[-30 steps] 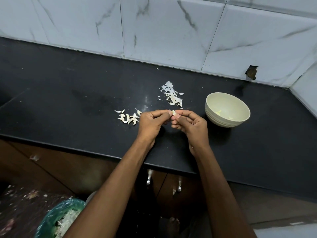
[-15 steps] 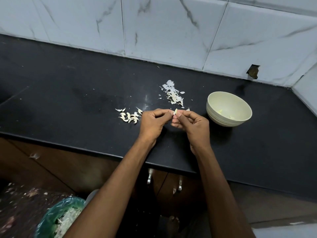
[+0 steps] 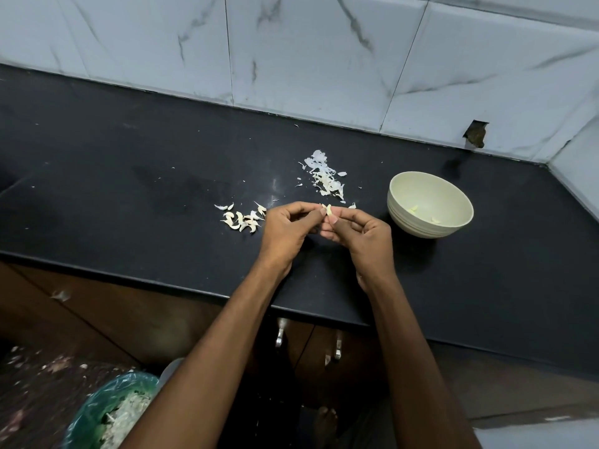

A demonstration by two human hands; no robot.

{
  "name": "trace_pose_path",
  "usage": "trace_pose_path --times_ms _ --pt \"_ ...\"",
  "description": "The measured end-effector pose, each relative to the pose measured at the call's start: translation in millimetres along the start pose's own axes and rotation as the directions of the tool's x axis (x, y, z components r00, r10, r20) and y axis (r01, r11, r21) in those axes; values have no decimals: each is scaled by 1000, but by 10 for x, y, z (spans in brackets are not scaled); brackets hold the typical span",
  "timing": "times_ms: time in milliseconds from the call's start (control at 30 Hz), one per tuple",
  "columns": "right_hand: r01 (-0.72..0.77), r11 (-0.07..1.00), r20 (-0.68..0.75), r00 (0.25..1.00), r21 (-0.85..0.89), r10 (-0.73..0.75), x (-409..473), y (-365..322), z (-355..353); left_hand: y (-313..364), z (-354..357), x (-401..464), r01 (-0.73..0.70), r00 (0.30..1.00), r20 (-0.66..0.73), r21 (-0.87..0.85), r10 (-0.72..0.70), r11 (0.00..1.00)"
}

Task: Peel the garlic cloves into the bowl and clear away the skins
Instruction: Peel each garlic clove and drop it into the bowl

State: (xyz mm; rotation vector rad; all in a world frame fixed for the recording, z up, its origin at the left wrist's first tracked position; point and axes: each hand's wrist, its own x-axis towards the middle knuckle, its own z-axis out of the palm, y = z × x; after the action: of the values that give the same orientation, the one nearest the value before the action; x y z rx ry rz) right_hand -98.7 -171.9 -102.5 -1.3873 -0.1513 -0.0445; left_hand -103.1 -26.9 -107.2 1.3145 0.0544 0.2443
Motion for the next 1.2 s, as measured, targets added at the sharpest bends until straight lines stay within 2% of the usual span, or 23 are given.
trace_pose_path --times_ms 400,800,967,1067,1200 --pt "65 997 7 998 -51 -65 -2 24 3 -30 -32 3 -19 999 -31 67 21 998" --pt "-121 988 92 989 101 112 -4 -102 -49 4 -11 0 9 999 33 -4 -9 1000" --pt "-48 999 123 991 -14 49 -14 -89 -20 6 3 -16 -8 997 76 33 6 999" --pt "6 997 70 998 -76 0 -7 -65 28 17 10 -25 -3 997 81 24 1 1000" --pt "26 997 25 999 -72 -24 -3 -31 43 5 7 -16 17 997 79 -12 -16 1000"
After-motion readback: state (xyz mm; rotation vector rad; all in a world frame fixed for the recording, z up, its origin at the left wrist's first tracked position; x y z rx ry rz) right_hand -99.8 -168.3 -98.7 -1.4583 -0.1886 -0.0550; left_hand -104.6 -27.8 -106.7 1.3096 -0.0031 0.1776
